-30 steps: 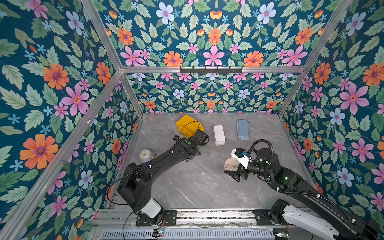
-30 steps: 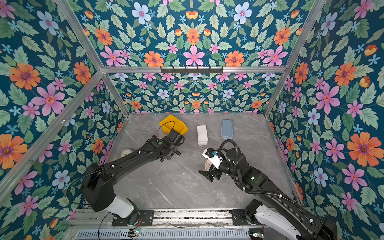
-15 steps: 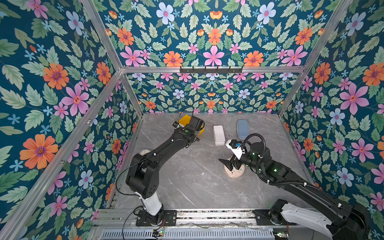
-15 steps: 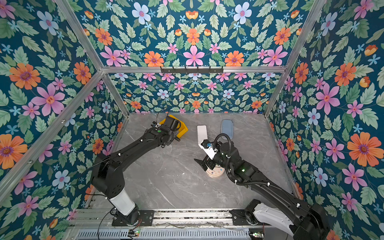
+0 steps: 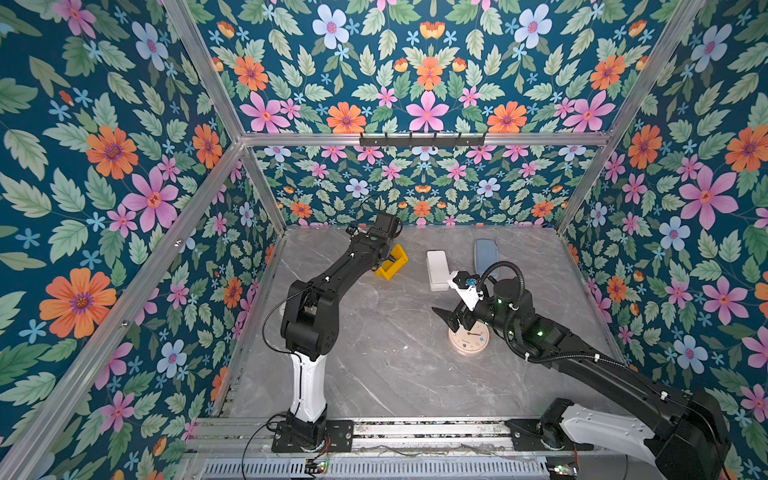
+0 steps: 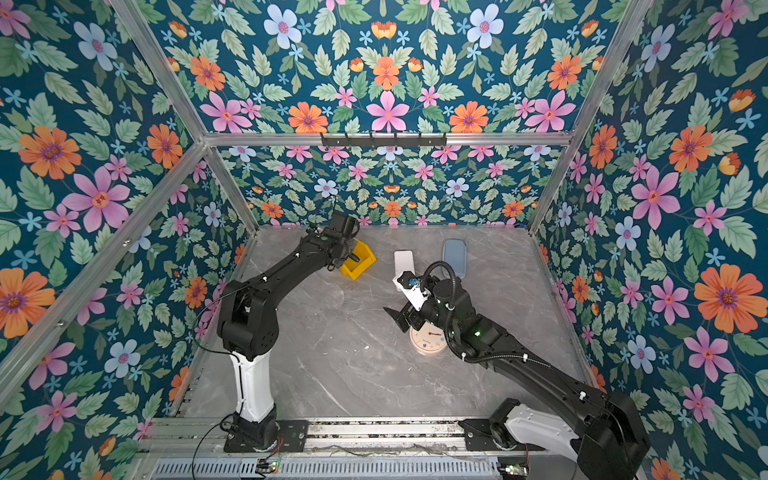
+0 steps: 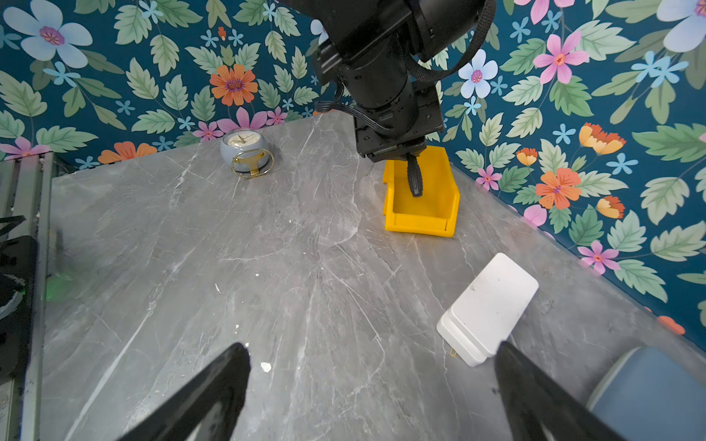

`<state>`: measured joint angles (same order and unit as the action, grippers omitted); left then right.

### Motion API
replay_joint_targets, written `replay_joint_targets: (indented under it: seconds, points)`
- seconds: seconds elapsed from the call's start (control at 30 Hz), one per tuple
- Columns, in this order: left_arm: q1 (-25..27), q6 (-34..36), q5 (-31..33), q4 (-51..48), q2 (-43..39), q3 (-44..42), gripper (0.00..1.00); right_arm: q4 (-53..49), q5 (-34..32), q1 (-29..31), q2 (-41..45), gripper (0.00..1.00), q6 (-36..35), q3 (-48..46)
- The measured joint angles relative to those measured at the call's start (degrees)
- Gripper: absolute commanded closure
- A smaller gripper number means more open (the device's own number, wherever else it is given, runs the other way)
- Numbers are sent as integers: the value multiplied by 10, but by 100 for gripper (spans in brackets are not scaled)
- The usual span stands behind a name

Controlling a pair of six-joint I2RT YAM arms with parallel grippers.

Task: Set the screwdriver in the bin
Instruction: 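Carry the screwdriver with the left gripper over the yellow bin, then lower the screwdriver into the yellow bin and open the left gripper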

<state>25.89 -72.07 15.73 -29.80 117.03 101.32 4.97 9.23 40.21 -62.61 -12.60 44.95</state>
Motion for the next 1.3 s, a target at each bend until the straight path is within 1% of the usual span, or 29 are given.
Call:
replay_joint_targets:
  seconds: [0.2,0.53,0.77,1.13,1.2,1.3]
  points:
    - [-7,4,-13,-4,46,42,94,-1,0,0,-1,1,0,0]
    - [-15,15,-16,-17,98,66,93,-10,-4,0,14,1,0,-13]
    - [-23,19,-11,-24,108,66,93,-16,-9,0,38,1,1,-30]
    - [-32,26,-10,-27,121,66,92,-27,-19,0,45,1,4,-34]
    - [-32,30,-10,-28,121,67,90,-28,-19,0,47,1,4,-34]
    - [-32,30,-12,-29,120,67,79,-31,-19,0,49,1,4,-34]
